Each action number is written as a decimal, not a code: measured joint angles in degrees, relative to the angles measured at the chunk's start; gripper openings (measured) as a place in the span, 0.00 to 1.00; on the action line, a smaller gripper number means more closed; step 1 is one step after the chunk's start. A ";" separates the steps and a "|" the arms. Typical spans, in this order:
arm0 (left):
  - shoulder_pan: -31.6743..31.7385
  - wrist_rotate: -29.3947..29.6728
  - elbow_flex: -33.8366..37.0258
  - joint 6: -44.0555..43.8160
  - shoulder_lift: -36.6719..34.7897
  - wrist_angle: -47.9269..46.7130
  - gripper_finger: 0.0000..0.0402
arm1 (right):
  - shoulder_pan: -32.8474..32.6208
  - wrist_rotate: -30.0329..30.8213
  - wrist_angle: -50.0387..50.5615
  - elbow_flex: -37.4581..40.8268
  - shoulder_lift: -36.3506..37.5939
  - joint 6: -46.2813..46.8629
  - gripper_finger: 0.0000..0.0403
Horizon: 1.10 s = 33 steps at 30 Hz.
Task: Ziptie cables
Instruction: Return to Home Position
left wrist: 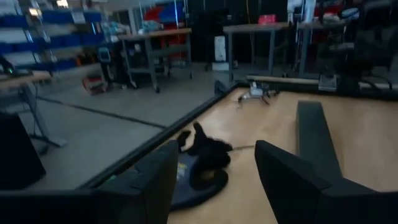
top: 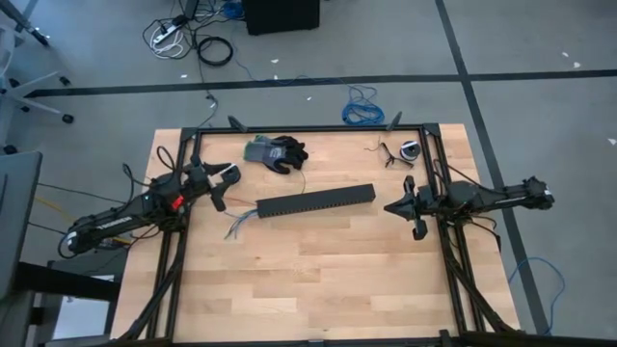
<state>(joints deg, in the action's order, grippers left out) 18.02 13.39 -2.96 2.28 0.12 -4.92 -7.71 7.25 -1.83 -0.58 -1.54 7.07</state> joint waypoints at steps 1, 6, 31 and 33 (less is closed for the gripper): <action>0.02 0.25 0.41 0.52 0.21 1.39 0.52 | 0.01 -0.27 0.05 0.00 -0.22 -0.60 0.00; 0.00 2.45 2.51 4.62 0.98 7.59 0.52 | 0.01 -0.33 0.03 0.02 -1.50 -1.14 0.00; -0.02 2.62 2.51 6.50 7.02 11.08 0.52 | 0.01 -0.49 -0.21 0.07 -1.84 -1.23 0.00; -0.02 2.60 2.51 6.48 7.02 11.19 0.52 | 0.01 -0.49 -0.24 0.09 -1.84 -1.23 0.00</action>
<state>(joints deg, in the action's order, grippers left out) 18.00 15.99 -0.45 8.75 7.14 6.28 -7.70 6.76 -2.07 -0.49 -3.38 5.85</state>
